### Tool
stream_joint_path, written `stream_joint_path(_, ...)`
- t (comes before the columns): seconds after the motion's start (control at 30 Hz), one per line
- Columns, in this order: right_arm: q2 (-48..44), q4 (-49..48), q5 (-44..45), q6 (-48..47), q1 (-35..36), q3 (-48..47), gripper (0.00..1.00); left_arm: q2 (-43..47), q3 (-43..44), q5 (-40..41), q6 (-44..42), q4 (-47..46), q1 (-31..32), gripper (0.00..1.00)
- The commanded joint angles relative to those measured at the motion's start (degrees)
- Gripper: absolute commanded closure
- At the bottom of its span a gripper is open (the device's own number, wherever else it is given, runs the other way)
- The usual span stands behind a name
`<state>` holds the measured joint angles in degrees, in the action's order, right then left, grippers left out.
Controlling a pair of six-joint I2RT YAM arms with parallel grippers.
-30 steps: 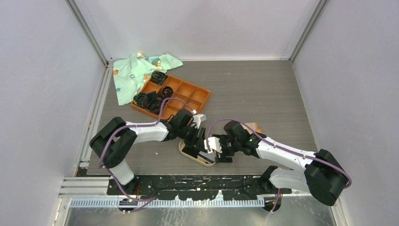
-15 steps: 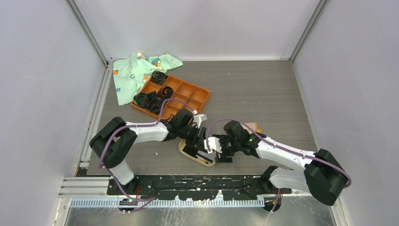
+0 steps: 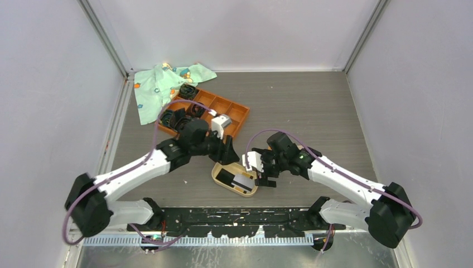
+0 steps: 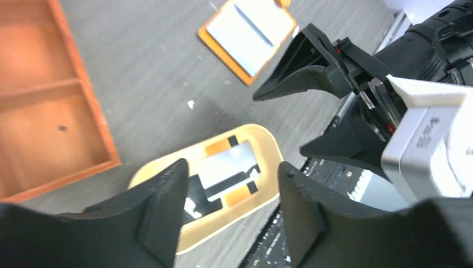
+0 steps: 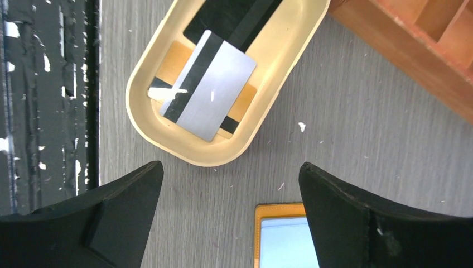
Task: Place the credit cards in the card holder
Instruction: Pick up the credit card from the storage box.
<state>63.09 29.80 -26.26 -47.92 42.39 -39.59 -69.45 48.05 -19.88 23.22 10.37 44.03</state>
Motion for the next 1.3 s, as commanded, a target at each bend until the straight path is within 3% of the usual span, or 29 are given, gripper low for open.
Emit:
stream_joint_path(0.0, -1.11, 9.83, -3.93, -2.11, -0.14, -7.51, 0.01, 7.99, -2.9, 5.65, -6.43, 1.66, -2.8, 0.36)
stream_joint_path(0.1, -0.47, 11.1, -5.62, -2.07, -0.53, -10.8, 0.0, 12.08, -5.92, 8.27, -5.49, 2.5, -4.35, 0.2)
stream_joint_path(0.17, 0.39, 8.85, -7.75, 1.44, -0.84, -12.4, 0.01, 14.35, -7.97, 9.96, -4.13, 2.25, -4.9, 0.16)
stream_joint_path(0.37, 7.42, 10.63, -14.43, 6.64, -0.95, -22.51, 0.02, 17.13, -13.71, 9.36, -1.14, -1.07, -5.42, 0.21)
stream_joint_path(0.6, 8.67, 1.46, -12.71, 19.23, -3.78, -22.81, 0.05, 8.37, -13.02, 10.77, -1.03, 1.15, -5.53, 0.34)
stream_joint_path(0.83, 6.41, -0.97, -12.14, 22.79, -5.49, -19.68, 0.05, -4.97, -5.51, 13.97, 2.42, 8.13, -5.41, 0.47)
stream_joint_path(1.27, -0.5, -8.32, -13.81, 31.66, -7.13, -12.33, 0.04, -11.5, -2.76, 12.15, 15.56, 10.41, -4.12, 0.77)
